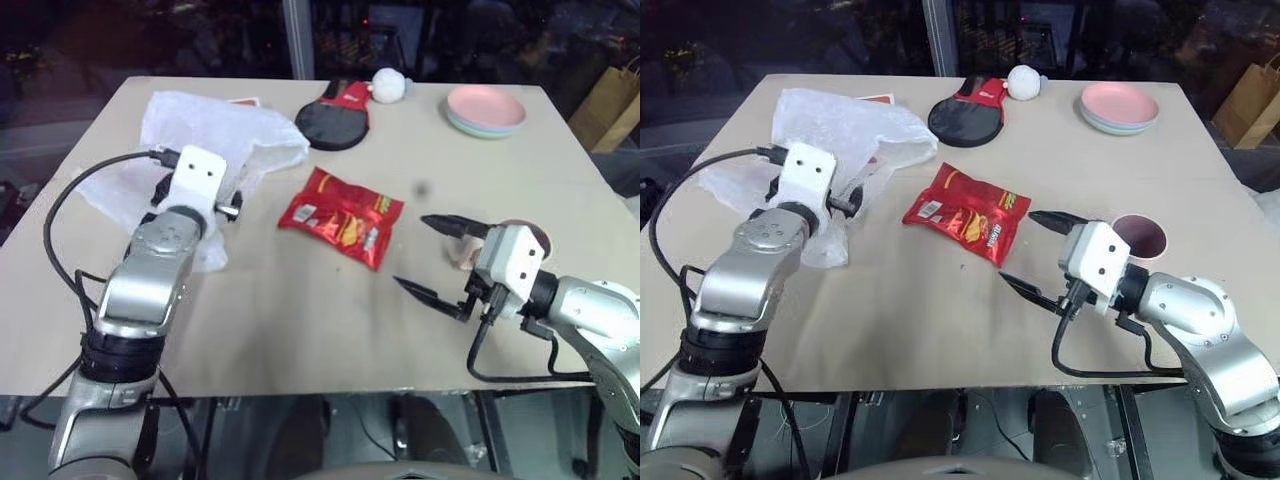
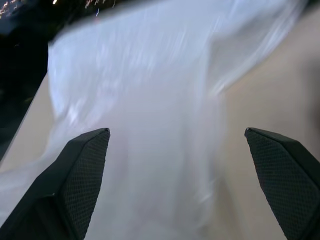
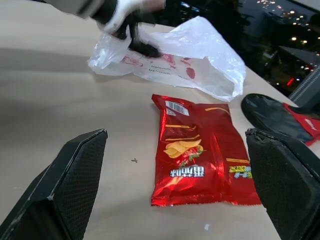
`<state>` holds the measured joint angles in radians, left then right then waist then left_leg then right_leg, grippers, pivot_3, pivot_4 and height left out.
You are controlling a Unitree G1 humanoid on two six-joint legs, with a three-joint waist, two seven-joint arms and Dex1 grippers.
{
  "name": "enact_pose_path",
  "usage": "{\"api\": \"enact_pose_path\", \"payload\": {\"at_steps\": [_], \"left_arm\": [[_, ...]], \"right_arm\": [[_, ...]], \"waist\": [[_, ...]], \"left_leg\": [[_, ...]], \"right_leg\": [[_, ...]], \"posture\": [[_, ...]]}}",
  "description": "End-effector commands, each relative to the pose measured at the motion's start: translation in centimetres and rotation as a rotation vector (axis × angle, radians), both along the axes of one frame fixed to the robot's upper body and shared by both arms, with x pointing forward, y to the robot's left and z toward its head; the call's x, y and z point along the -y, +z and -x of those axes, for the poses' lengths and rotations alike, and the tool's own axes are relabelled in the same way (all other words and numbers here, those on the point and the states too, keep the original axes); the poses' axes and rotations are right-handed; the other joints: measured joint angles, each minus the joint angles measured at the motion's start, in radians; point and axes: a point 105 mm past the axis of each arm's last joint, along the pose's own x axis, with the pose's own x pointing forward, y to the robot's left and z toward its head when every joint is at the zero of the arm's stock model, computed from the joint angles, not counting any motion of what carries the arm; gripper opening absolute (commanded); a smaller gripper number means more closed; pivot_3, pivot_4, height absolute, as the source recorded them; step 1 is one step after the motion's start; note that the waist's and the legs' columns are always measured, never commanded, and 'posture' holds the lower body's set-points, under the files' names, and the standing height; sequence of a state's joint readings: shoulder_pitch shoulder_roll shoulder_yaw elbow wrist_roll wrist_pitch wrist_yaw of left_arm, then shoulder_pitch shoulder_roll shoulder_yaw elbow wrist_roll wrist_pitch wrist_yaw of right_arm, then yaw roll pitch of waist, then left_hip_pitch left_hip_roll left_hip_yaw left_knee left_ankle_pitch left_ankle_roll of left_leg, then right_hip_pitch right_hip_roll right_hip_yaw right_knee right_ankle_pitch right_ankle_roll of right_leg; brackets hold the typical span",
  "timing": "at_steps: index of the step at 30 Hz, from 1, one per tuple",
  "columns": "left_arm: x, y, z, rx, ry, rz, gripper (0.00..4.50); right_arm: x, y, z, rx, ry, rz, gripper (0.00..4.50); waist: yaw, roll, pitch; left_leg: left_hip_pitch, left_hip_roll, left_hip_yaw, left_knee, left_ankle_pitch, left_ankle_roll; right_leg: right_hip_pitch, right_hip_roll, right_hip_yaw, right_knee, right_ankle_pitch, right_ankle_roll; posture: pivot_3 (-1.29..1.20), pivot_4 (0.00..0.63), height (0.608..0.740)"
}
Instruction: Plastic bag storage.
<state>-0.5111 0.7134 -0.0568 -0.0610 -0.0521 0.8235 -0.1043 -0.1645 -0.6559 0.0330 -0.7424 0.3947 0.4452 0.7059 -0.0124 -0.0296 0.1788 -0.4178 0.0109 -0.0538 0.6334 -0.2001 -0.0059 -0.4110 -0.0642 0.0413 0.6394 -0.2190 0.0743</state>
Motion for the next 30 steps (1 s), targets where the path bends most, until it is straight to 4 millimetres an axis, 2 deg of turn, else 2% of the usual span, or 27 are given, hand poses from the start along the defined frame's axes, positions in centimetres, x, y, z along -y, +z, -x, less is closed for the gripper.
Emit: {"api": "enact_pose_path", "payload": {"at_steps": [1, 2, 5, 6, 10, 12, 13, 15, 18, 23, 27, 30], "left_arm": [[-1.1, 0.6, -1.7, 0.019, -0.002, -0.076, 4.47], [-1.2, 0.3, -2.2, 0.007, -0.01, -0.083, 4.47], [-1.7, 0.0, -3.3, 0.001, -0.01, -0.074, 3.69], [-1.9, 0.0, -3.5, 0.004, -0.009, -0.072, 3.02], [-1.9, 1.1, -3.7, 0.063, -0.019, -0.049, 1.51], [-1.9, 1.8, -3.4, 0.094, -0.023, -0.032, 0.2], [-1.9, 2.1, -3.3, 0.105, -0.022, -0.011, 0.02], [-1.7, 2.8, -2.9, 0.126, -0.027, 0.027, 0.02], [-1.3, 4.9, -1.5, 0.155, -0.04, 0.108, 0.02], [-0.9, 6.6, 0.4, 0.159, -0.038, 0.149, 0.02], [-0.6, 7.4, 1.5, 0.164, -0.041, 0.149, 0.02], [0.0, 7.9, 2.3, 0.176, -0.051, 0.155, 0.02]], "right_arm": [[-0.5, 0.8, 0.2, 0.059, 0.018, -0.008, 4.5], [-0.6, 0.8, 0.0, 0.061, 0.017, -0.009, 4.5], [-1.0, 0.8, -0.3, 0.065, 0.014, -0.009, 4.5], [-1.2, 0.8, -0.4, 0.06, 0.012, -0.01, 4.5], [-2.0, 0.5, -1.0, -0.014, -0.002, -0.033, 4.5], [-2.3, 0.2, -2.0, -0.057, -0.04, -0.048, 4.5], [-2.5, 0.2, -2.6, -0.056, -0.061, -0.047, 4.5], [-2.8, -0.4, -3.6, -0.073, -0.082, -0.03, 4.5], [-4.0, -2.8, -5.2, -0.028, -0.062, 0.112, 4.5], [-5.3, -5.3, -7.6, -0.051, -0.105, 0.175, 4.5], [-5.5, -5.1, -8.7, -0.112, -0.158, 0.097, 4.5], [-4.9, -4.8, -9.2, -0.155, -0.222, 0.047, 4.5]], "waist": [[0.003, 0.0, 0.0], [0.003, 0.0, 0.0], [0.001, -0.001, 0.001], [0.001, -0.001, 0.001], [-0.003, -0.001, 0.001], [-0.003, -0.001, 0.001], [-0.003, -0.001, 0.001], [-0.003, -0.001, 0.001], [-0.004, -0.001, 0.001], [-0.006, -0.001, 0.001], [-0.006, -0.001, 0.001], [-0.004, -0.001, 0.001]], "left_leg": [[0.0, 0.0, 0.0, 0.0, 0.0, 0.0], [-0.001, 0.0, 0.0, 0.0, 0.0, 0.0], [-0.001, 0.0, 0.0, 0.0, 0.0, 0.0], [-0.001, 0.0, 0.0, 0.0, 0.0, 0.0], [-0.001, 0.0, 0.0, 0.0, 0.0, 0.0], [-0.001, 0.0, -0.001, 0.0, 0.0, 0.0], [-0.001, 0.0, -0.001, 0.0, 0.0, 0.0], [-0.001, 0.0, -0.001, 0.001, 0.0, 0.0], [-0.001, 0.0, -0.001, 0.001, 0.0, 0.0], [0.0, 0.0, -0.001, 0.001, 0.0, 0.0], [0.0, 0.0, -0.001, 0.001, 0.0, 0.0], [0.0, 0.0, -0.002, 0.001, 0.0, 0.0]], "right_leg": [[0.0, 0.0, 0.0, 0.0, 0.0, 0.0], [0.0, 0.0, 0.0, 0.0, 0.0, 0.0], [0.0, 0.0, -0.001, 0.0, 0.0, 0.0], [0.0, 0.0, 0.0, 0.0, 0.0, 0.0], [0.0, 0.0, 0.0, 0.001, 0.0, 0.0], [-0.001, 0.0, -0.001, 0.001, 0.001, 0.0], [-0.001, 0.0, 0.0, 0.001, 0.001, 0.0], [-0.001, 0.0, 0.0, 0.002, 0.001, 0.0], [-0.001, 0.0, 0.0, 0.002, 0.001, 0.0], [-0.001, 0.0, 0.0, 0.002, 0.001, 0.0], [-0.001, 0.0, 0.0, 0.003, 0.001, 0.0], [-0.001, 0.0, -0.001, 0.003, 0.001, 0.0]], "posture": [[0.0, 0.15, 0.74], [0.0, 0.15, 0.74], [0.0, 0.15, 0.74], [0.0, 0.15, 0.74], [0.0, 0.15, 0.74], [0.0, 0.15, 0.74], [0.0, 0.15, 0.74], [0.0, 0.15, 0.74], [0.0, 0.15, 0.74], [0.0, 0.15, 0.74], [0.0, 0.15, 0.74], [0.0, 0.15, 0.74]]}}
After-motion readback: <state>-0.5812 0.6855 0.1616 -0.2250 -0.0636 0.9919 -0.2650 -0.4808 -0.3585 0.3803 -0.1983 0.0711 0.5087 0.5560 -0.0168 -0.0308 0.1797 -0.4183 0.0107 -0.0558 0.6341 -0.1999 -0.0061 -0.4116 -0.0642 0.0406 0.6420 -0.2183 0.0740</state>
